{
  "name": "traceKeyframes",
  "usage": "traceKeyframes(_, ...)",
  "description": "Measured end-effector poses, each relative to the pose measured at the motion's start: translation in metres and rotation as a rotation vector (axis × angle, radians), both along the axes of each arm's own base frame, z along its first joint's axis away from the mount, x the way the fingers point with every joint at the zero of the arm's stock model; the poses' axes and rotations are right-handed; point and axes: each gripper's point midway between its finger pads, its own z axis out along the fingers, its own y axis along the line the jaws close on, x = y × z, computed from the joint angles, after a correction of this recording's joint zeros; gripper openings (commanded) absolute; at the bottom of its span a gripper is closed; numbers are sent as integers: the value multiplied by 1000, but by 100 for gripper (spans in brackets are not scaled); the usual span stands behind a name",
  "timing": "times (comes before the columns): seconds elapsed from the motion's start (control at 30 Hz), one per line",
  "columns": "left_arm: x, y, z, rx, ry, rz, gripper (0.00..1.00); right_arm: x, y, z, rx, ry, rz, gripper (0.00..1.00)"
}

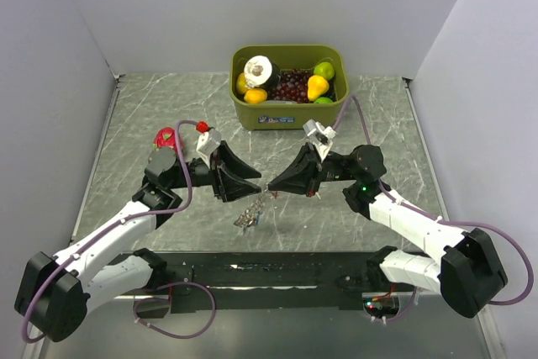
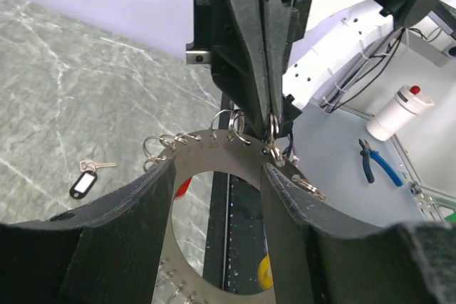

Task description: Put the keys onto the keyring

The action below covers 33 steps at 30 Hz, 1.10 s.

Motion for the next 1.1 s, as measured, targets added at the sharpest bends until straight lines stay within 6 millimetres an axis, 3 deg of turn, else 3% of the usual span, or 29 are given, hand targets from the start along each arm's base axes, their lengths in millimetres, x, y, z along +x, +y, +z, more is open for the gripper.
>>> traceKeyframes(0.5, -8, -8, 6, -10, -5, -67, 48, 1, 0, -8, -25, 7, -1, 0)
traceKeyframes(0.77, -9, -13, 10, -4, -6, -80, 20, 2, 0, -8, -27, 10, -4, 0)
traceKeyframes(0.8, -10, -13, 10, -4, -6, -82, 11, 3, 0, -8, -27, 9, -6, 0)
traceKeyframes(0.87, -10, -13, 10, -3, -3, -86, 1, 4, 0, -9, -30, 12, -10, 0)
traceKeyframes(1.03, -9, -15, 8, 11, 0, -86, 1, 8, -1, -12, -40, 22, -26, 0)
traceKeyframes(1.07, -8, -15, 7, 19, 3, -82, 1, 9, -1, -14, -43, 26, -31, 15)
traceKeyframes(1.1, -7, -15, 5, 30, 7, -77, 1, 10, 0, -15, -46, 27, -35, 21)
